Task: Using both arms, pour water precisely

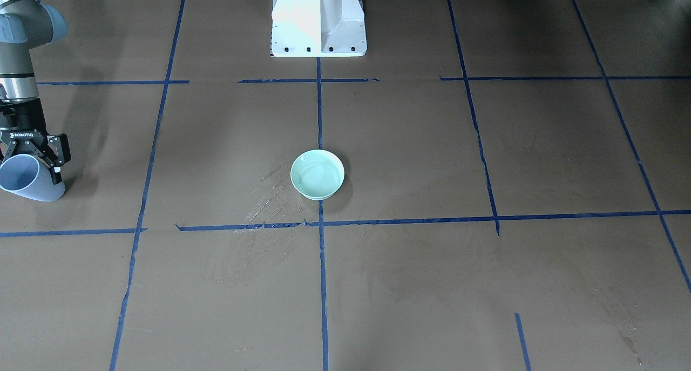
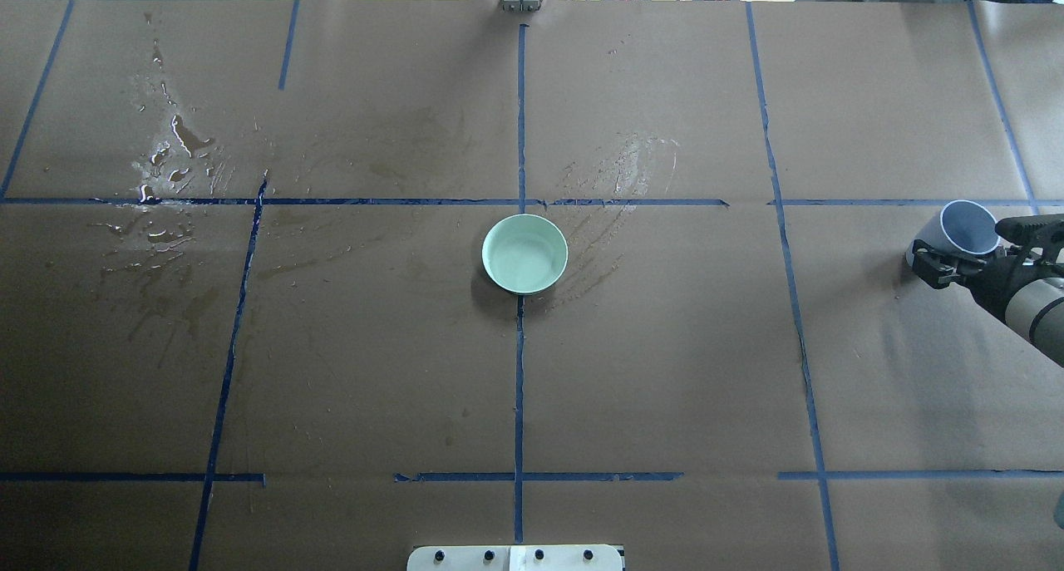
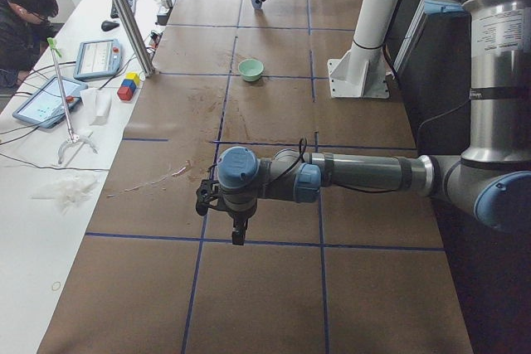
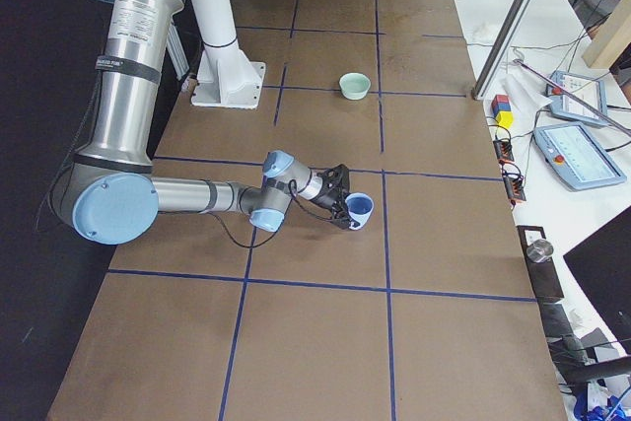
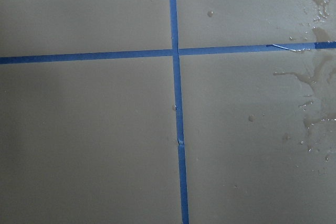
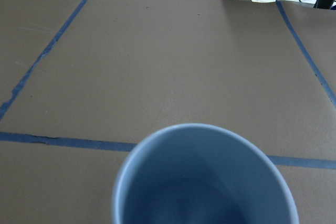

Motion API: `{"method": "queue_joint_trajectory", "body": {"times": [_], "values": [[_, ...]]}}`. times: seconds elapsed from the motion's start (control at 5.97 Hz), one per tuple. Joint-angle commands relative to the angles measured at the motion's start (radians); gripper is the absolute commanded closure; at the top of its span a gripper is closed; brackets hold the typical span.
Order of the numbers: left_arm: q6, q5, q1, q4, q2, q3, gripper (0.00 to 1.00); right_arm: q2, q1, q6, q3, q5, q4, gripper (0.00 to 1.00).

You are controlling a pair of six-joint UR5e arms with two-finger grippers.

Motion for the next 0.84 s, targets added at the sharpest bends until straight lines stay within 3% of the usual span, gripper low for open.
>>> {"method": "queue_joint_trajectory", "body": {"times": [0.0, 0.17, 0.33, 0.67], "values": [[0.0, 0.0, 0.0, 0.0, 0.0, 0.002, 0.0, 0.0, -0.004, 0.0, -0.002, 0.0, 0.002, 0.89], [0.0, 0.0, 0.0, 0.0, 0.0, 0.002, 0.0, 0.002, -0.004, 0.009, -0.002, -0.003, 0.024, 0.27], [0.0, 0.0, 0.0, 0.0, 0.0, 0.002, 0.0, 0.0, -0.004, 0.011, -0.026, -0.005, 0.061, 0.01], [0.0, 0.002, 0.0, 0.0, 0.0, 0.002, 0.0, 0.0, -0.004, 0.011, -0.037, -0.009, 0.077, 0.0]]}}
